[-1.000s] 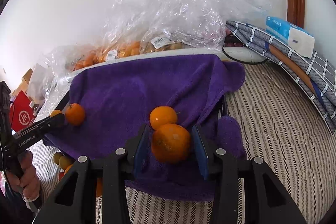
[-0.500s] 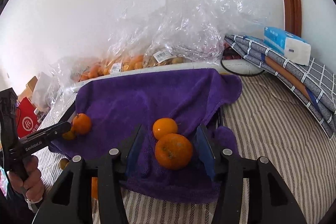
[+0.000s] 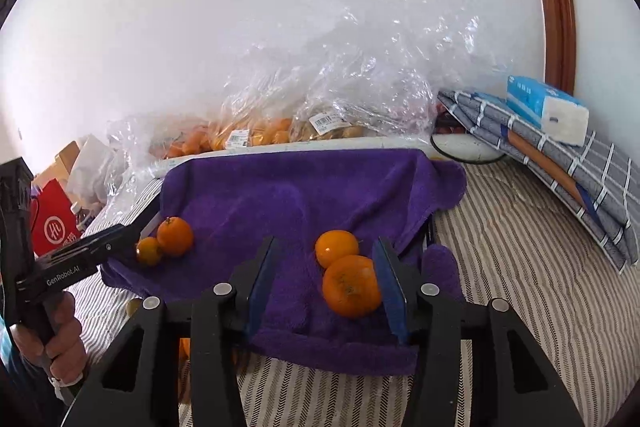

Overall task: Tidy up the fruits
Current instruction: 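Open both grippers to release the oranges on the towel, then withdraw both grippers and close the right gripper on another orange, then lift the orange with the right gripper while the left gripper grasps a green-yellow fruit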

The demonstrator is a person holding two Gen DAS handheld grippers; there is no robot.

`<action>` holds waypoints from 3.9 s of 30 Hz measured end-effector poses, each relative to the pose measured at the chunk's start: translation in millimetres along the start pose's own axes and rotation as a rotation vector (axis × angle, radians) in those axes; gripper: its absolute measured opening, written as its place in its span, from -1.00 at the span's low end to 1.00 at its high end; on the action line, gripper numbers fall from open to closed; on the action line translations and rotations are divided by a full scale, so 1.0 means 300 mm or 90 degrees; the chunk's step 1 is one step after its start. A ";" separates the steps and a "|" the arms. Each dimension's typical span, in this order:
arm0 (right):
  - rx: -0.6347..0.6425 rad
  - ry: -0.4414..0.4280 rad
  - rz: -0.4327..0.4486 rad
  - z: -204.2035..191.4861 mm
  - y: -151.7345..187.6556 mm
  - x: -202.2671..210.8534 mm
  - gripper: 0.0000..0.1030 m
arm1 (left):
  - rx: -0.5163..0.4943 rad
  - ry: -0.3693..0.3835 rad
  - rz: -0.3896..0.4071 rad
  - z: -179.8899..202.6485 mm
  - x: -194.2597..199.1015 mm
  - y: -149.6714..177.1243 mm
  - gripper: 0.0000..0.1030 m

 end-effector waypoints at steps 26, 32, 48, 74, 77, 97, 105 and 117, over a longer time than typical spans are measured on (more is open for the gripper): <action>0.008 -0.032 -0.142 -0.222 0.213 0.002 -0.12 | 0.002 -0.035 0.001 -0.088 0.175 0.084 -0.01; 0.021 -0.056 -0.168 -0.257 0.211 -0.054 -0.13 | 0.015 -0.004 -0.031 -0.084 0.150 0.100 -0.01; 0.044 0.023 -0.116 -0.114 0.248 0.092 -0.36 | -0.046 0.101 -0.152 0.071 0.067 0.189 -0.03; 0.017 0.071 -0.155 -0.064 0.266 0.068 -0.35 | -0.007 0.030 -0.178 0.025 0.011 0.191 -0.48; 0.020 0.080 -0.172 -0.060 0.273 0.053 -0.36 | -0.009 0.029 -0.179 0.031 0.009 0.192 -0.45; 0.010 0.048 -0.137 -0.066 0.255 0.083 -0.38 | -0.004 0.058 -0.127 0.037 0.056 0.169 -0.56; -0.020 0.028 -0.103 -0.049 0.241 0.114 -0.38 | 0.010 0.067 -0.079 0.025 0.098 0.134 -0.55; -0.029 0.032 -0.086 -0.009 0.187 0.175 -0.38 | 0.045 0.076 -0.052 -0.015 0.122 0.099 -0.55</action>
Point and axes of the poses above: each gripper's, at about its wrist camera, not at the fingertips, and x roughly against the way its jaws point, z to its right, y to its underside, the point moved 5 cm from there along -x, roughly the way its jaws point, and after that the axes turned 2 degrees about z, right-handed, at the moved point
